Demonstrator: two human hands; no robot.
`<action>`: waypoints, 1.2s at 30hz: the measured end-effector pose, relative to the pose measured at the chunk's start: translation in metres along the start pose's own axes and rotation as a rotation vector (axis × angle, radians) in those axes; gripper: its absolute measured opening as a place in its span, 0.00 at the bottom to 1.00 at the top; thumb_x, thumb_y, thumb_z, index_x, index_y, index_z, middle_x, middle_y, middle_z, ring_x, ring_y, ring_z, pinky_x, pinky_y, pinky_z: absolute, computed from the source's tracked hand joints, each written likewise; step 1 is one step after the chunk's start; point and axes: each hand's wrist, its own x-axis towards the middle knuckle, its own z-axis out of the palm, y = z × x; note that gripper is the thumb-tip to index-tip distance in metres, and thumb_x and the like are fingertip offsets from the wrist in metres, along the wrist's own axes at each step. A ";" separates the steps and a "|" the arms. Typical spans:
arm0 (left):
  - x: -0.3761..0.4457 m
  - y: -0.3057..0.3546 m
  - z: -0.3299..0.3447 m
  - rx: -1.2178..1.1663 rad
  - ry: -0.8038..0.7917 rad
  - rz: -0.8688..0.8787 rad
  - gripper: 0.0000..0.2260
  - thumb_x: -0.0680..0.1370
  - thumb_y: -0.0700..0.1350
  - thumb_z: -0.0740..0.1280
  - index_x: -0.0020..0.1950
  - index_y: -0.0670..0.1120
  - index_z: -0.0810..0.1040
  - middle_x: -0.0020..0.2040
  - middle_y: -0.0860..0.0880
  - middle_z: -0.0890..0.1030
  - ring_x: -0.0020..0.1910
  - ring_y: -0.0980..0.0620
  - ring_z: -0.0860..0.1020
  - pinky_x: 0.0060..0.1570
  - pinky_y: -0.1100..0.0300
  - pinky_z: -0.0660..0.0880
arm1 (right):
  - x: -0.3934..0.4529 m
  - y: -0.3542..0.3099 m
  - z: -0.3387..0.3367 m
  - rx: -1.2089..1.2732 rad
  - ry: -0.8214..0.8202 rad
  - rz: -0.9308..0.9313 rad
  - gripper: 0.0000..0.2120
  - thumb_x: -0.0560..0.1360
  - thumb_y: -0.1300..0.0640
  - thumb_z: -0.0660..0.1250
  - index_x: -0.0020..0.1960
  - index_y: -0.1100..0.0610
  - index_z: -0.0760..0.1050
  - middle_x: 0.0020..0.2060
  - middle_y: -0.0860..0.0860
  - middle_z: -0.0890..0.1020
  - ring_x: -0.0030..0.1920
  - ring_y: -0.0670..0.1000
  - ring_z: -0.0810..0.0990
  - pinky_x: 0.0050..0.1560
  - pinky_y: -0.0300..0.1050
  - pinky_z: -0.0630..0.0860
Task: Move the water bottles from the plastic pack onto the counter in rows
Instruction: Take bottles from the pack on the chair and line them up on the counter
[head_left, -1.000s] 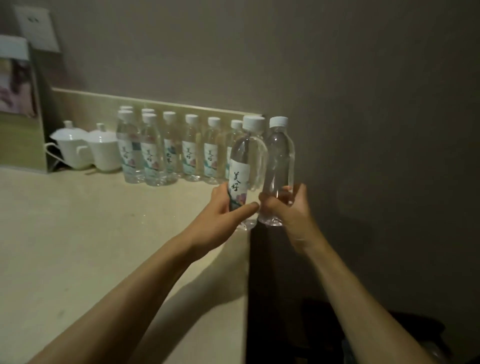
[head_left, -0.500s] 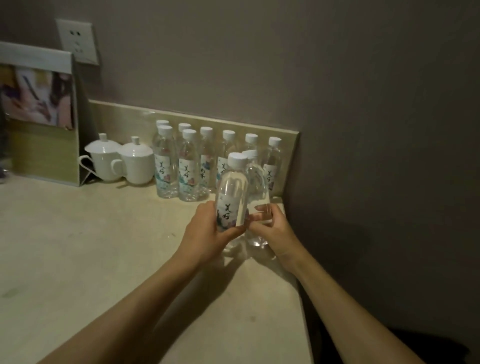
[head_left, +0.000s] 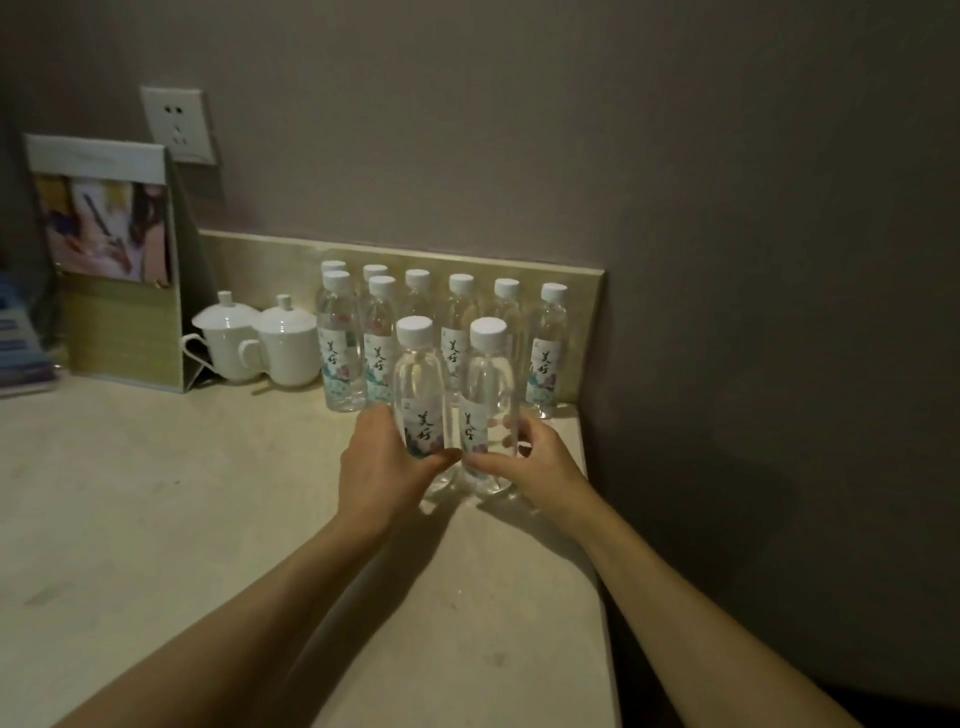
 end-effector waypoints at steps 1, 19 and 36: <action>0.001 -0.001 0.001 0.011 -0.014 0.006 0.29 0.65 0.54 0.81 0.60 0.46 0.74 0.57 0.47 0.80 0.55 0.47 0.81 0.51 0.48 0.81 | 0.002 0.001 -0.002 -0.026 -0.025 0.012 0.28 0.67 0.51 0.78 0.64 0.51 0.73 0.56 0.50 0.80 0.56 0.50 0.80 0.57 0.48 0.79; 0.050 -0.035 0.006 -0.011 -0.165 0.170 0.26 0.71 0.52 0.77 0.63 0.48 0.72 0.60 0.49 0.74 0.53 0.55 0.72 0.50 0.64 0.70 | 0.031 0.001 0.015 -0.307 0.075 0.058 0.29 0.66 0.53 0.78 0.63 0.45 0.69 0.53 0.41 0.82 0.54 0.44 0.81 0.52 0.40 0.79; 0.063 -0.053 0.004 0.099 -0.219 0.158 0.29 0.70 0.63 0.73 0.62 0.49 0.68 0.40 0.54 0.77 0.35 0.56 0.75 0.28 0.64 0.66 | 0.019 -0.013 0.048 -0.543 0.428 0.172 0.26 0.65 0.46 0.77 0.56 0.53 0.70 0.53 0.50 0.81 0.49 0.52 0.83 0.48 0.56 0.82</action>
